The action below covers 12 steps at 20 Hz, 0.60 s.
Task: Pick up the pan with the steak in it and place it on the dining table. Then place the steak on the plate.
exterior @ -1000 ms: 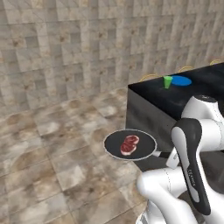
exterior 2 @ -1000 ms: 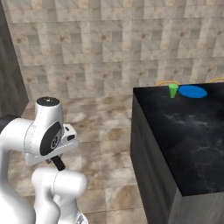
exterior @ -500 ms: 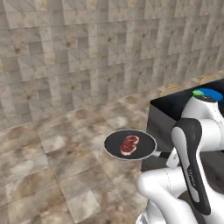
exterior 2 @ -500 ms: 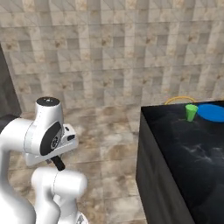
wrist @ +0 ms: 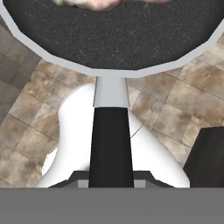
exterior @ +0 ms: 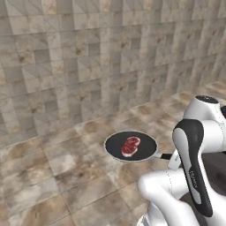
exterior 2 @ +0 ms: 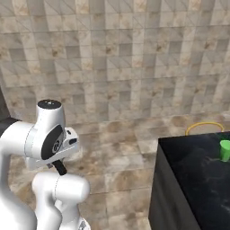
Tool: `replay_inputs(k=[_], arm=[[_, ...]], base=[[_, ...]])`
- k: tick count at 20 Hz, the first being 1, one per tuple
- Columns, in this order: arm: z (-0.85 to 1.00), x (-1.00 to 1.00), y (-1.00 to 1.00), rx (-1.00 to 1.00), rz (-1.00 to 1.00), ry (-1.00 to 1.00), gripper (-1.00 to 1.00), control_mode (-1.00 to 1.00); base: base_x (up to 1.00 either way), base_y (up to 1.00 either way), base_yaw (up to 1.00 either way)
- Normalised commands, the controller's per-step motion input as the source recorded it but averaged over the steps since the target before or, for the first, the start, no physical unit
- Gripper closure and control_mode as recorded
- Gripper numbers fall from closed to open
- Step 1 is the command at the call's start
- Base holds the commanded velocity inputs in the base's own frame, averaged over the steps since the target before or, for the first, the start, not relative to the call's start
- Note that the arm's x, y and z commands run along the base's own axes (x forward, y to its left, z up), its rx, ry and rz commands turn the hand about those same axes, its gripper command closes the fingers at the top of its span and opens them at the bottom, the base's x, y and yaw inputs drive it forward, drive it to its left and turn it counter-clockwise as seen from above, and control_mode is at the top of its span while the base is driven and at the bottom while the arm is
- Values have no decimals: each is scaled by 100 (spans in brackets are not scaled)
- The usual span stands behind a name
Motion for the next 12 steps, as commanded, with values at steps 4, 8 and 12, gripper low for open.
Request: replay_inputs(k=[4,8,12], arm=[[0,0,0,0,0,0,100,100],[0,0,0,0,0,0,100,100],[0,0,0,0,0,0,100,100]], base=[[100,50,0],[100,50,0],[100,50,-1]])
